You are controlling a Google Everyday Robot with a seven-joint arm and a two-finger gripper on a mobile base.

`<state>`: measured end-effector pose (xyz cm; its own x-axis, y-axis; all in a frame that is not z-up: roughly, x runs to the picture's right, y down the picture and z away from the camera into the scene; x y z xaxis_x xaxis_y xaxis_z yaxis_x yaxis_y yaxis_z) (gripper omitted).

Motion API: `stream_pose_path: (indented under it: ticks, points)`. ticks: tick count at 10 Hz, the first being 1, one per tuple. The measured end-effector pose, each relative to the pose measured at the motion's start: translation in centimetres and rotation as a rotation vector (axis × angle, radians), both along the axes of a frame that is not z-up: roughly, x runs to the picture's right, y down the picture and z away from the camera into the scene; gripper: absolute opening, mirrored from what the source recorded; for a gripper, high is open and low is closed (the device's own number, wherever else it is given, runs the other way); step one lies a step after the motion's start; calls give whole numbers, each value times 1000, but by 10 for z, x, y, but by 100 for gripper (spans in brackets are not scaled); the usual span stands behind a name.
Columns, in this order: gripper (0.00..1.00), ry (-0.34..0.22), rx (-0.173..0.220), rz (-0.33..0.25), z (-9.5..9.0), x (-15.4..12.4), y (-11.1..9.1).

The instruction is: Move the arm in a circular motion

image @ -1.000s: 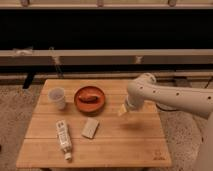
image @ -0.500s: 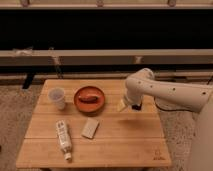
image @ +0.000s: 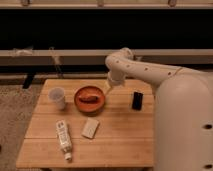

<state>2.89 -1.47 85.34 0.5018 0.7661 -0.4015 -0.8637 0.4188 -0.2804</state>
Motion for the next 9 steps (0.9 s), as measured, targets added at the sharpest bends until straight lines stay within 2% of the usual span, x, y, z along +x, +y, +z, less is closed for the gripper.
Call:
stream_pose_path:
  ticks: [2,3,4,7,9]
  points:
    - [80,-41,31,-62,-13,-39,-14]
    - [80,-73,52,-124,-29,-64,-9]
    - [80,-96,67,-156,-41,-79,-3]
    - [80,-182,109,-274,-92,-118,38]
    - [80,-228,137,-345,-125,-133,68]
